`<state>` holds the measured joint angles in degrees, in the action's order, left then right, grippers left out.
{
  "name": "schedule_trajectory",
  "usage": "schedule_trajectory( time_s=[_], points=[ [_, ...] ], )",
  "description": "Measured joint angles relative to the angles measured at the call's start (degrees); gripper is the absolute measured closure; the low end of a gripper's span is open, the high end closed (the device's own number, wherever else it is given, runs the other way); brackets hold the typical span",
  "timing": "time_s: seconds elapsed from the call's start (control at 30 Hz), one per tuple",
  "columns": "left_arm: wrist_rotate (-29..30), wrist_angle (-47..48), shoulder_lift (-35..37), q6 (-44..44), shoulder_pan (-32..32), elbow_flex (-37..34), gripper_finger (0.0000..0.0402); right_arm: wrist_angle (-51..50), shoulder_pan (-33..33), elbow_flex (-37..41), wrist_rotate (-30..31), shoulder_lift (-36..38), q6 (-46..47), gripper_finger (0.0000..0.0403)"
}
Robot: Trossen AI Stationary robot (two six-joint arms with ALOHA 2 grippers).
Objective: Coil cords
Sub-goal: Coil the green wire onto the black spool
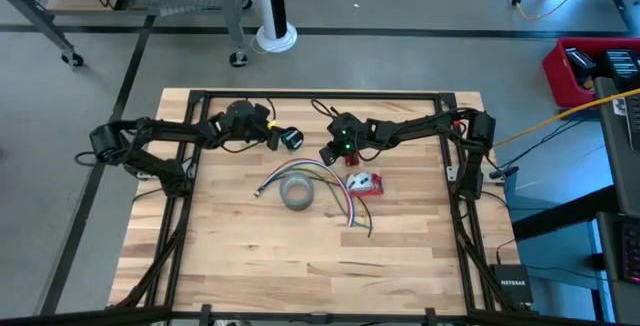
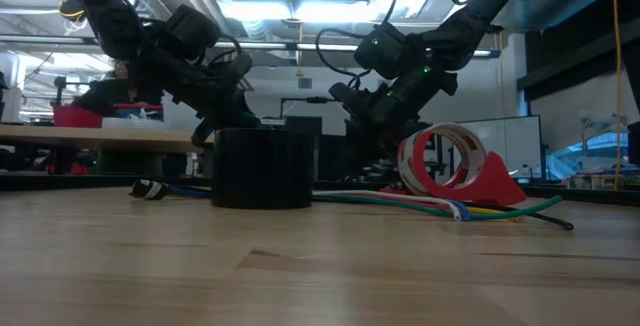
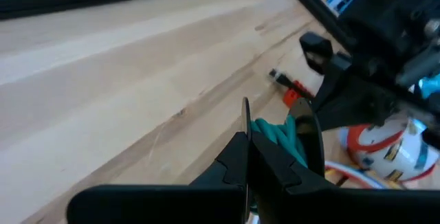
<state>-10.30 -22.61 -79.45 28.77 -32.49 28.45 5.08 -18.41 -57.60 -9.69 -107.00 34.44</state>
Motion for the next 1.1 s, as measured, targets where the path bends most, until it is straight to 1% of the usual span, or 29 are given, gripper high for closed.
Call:
schedule_trajectory(
  time_s=[0.23, 0.47, 0.63, 0.8, 1.1],
  points=[
    [-2.68, -2.95, -6.41, -0.45, 0.02, 0.00, 0.0401, -0.04, 0.00, 0.01, -0.02, 0.00, -0.01, 0.0400],
    [-7.08, -17.54, -14.38, 0.16, 0.02, 0.00, 0.0401, 0.77, 0.00, 0.01, -0.04, 0.00, -0.14, 0.0400],
    [-7.36, -22.99, -19.62, 3.14, -0.36, -0.02, 0.0401, 2.01, 0.00, 0.01, -0.04, 0.00, -0.20, 0.0400],
    [-7.54, -24.82, -22.44, 5.71, -1.39, -0.02, 0.0401, 2.56, 0.00, 0.01, -0.04, 0.00, -0.20, 0.0400],
    [-7.43, -23.93, -22.46, 5.93, -2.51, -0.02, 0.0401, 2.60, 0.00, 0.01, -0.02, 0.00, -0.20, 0.0400]
  ],
)
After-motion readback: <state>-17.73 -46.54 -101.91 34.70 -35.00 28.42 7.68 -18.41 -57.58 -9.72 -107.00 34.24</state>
